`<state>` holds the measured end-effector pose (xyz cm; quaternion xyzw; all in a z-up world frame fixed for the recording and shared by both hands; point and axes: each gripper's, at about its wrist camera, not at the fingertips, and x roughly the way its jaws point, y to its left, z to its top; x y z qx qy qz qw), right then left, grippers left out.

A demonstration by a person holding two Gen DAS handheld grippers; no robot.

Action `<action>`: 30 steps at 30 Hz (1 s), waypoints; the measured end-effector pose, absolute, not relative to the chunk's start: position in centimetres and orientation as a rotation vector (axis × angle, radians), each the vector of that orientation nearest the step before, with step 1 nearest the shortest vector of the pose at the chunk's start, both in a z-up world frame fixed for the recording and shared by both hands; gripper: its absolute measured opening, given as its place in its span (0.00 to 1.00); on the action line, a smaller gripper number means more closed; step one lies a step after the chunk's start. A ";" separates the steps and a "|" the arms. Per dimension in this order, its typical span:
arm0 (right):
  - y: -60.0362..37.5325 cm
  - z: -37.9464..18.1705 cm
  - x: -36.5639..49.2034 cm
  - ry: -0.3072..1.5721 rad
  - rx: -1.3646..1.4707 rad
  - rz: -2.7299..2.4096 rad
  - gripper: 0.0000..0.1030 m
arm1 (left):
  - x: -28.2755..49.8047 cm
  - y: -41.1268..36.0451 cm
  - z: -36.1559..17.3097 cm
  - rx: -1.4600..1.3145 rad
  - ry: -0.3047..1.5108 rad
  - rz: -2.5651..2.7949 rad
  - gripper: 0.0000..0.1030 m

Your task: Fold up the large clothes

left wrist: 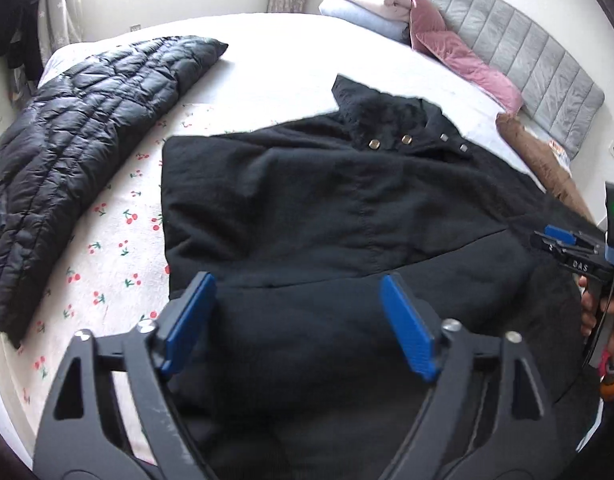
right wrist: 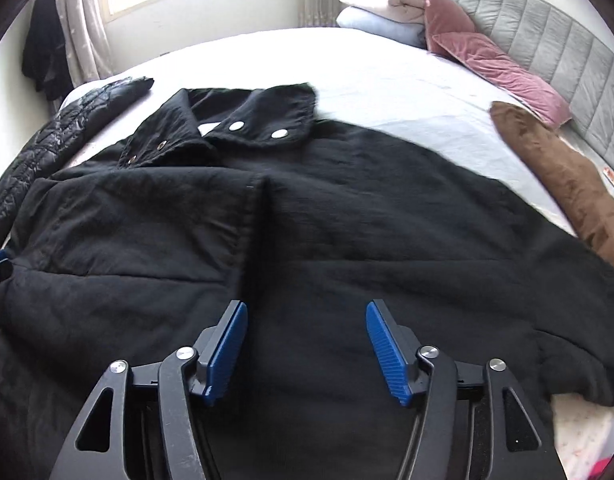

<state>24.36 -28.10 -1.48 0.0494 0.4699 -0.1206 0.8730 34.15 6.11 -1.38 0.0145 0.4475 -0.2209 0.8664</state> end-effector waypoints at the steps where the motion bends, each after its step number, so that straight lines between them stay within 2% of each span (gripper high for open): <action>1: -29.3 -0.6 23.3 0.976 0.126 -0.265 0.70 | 33.7 5.9 -0.8 0.027 0.944 -0.462 0.87; 4: -34.2 1.6 19.9 0.949 0.219 -0.341 0.78 | 32.7 5.3 0.1 0.040 1.011 -0.438 0.94; 10: -45.3 4.4 11.1 0.898 0.434 -0.548 0.80 | 30.0 5.6 0.5 -0.017 1.104 -0.450 0.94; 16: -54.1 5.9 2.6 0.865 0.507 -0.797 0.80 | 27.7 6.6 0.9 -0.042 1.133 -0.462 0.94; 24: -61.2 1.7 -5.0 0.792 0.827 -0.893 0.81 | 25.8 7.0 3.3 -0.018 0.930 -0.423 0.94; 30: -62.9 -2.7 -4.0 0.764 0.927 -0.871 0.80 | 25.6 6.0 3.3 0.008 0.930 -0.452 0.94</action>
